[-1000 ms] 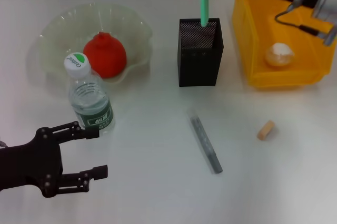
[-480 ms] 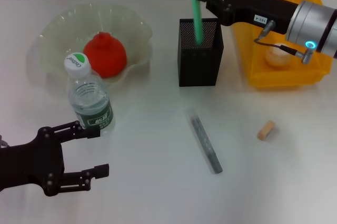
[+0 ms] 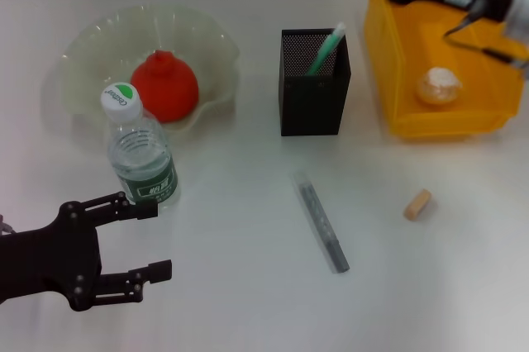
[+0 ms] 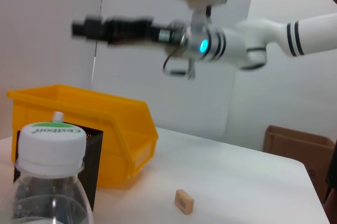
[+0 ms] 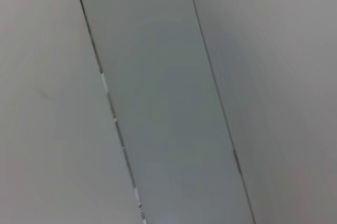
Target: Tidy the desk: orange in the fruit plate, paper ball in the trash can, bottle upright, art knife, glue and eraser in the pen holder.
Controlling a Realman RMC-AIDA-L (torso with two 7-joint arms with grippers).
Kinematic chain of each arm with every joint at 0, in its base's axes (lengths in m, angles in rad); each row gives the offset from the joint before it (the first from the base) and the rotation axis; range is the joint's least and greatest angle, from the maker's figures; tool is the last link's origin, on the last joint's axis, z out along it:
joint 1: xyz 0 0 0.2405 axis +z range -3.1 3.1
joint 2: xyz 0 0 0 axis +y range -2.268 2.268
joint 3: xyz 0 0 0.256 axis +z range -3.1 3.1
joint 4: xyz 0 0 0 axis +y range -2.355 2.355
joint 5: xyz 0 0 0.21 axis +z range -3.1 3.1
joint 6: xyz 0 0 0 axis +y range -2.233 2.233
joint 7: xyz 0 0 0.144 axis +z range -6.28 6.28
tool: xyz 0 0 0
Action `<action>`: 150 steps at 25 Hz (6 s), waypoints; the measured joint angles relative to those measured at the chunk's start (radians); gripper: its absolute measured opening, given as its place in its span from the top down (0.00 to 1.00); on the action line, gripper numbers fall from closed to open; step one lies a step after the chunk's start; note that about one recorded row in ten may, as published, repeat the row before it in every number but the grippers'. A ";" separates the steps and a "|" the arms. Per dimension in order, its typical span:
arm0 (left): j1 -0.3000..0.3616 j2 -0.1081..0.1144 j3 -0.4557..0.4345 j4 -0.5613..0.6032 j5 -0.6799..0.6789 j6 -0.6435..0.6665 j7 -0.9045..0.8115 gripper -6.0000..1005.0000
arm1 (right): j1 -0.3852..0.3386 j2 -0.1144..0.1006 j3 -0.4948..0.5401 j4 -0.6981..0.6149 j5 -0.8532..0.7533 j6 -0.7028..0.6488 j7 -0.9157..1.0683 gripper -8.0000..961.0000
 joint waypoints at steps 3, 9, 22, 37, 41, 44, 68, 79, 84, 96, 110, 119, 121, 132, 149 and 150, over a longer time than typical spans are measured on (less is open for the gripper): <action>0.000 -0.002 0.002 0.000 0.000 -0.002 0.001 0.19 | -0.048 -0.018 -0.003 -0.228 -0.095 -0.048 0.228 0.58; -0.004 -0.005 0.007 0.000 0.000 -0.001 -0.005 0.19 | -0.037 -0.027 -0.005 -0.651 -0.495 -0.269 0.626 0.57; -0.023 -0.006 0.007 0.000 0.000 -0.001 -0.014 0.19 | 0.160 0.009 -0.283 -0.742 -1.219 -0.639 0.947 0.21; -0.022 -0.006 0.005 0.000 0.000 -0.002 -0.025 0.19 | 0.162 0.017 -0.502 -0.486 -1.287 -0.405 1.044 0.21; -0.022 -0.006 0.004 0.000 0.000 -0.002 -0.025 0.19 | 0.176 0.018 -0.539 -0.411 -1.263 -0.348 1.044 0.21; -0.023 -0.006 0.004 0.000 0.000 -0.002 -0.025 0.19 | 0.181 0.018 -0.567 -0.376 -1.251 -0.313 1.045 0.21; -0.012 -0.008 0.007 0.000 0.000 -0.007 -0.024 0.19 | 0.188 0.015 -0.333 -0.776 -1.130 -0.409 1.077 0.52; -0.008 -0.009 0.000 0.000 0.000 0.001 -0.024 0.19 | 0.215 0.012 -0.281 -0.661 -1.032 -0.177 1.056 0.46; -0.008 -0.009 0.000 0.000 0.000 0.002 -0.024 0.19 | 0.228 0.013 -0.281 -0.634 -1.031 -0.172 1.047 0.43; -0.013 -0.008 0.000 0.000 0.000 0.004 -0.026 0.19 | 0.270 0.016 -0.413 -0.567 -1.010 -0.395 1.099 0.41; -0.006 -0.009 0.000 0.000 0.000 -0.003 -0.025 0.19 | 0.248 0.022 -0.663 -0.406 -1.004 -0.178 1.176 0.49; -0.004 -0.009 0.000 0.000 0.000 -0.007 -0.020 0.19 | 0.251 0.023 -0.776 -0.354 -0.997 -0.068 1.211 0.54; -0.002 -0.009 0.000 0.000 0.000 -0.007 -0.020 0.19 | 0.253 0.022 -0.788 -0.341 -0.987 -0.052 1.211 0.54; -0.001 -0.009 0.001 -0.001 0.000 -0.007 -0.020 0.19 | 0.257 0.022 -0.846 -0.291 -0.957 0.013 1.204 0.60; 0.000 -0.009 0.000 -0.011 0.000 -0.008 -0.016 0.19 | 0.260 0.022 -0.889 -0.301 -0.955 0.011 1.200 0.86; 0.000 -0.009 0.000 -0.011 0.000 -0.008 -0.016 0.19 | 0.258 0.022 -0.886 -0.311 -0.955 0.008 1.200 0.86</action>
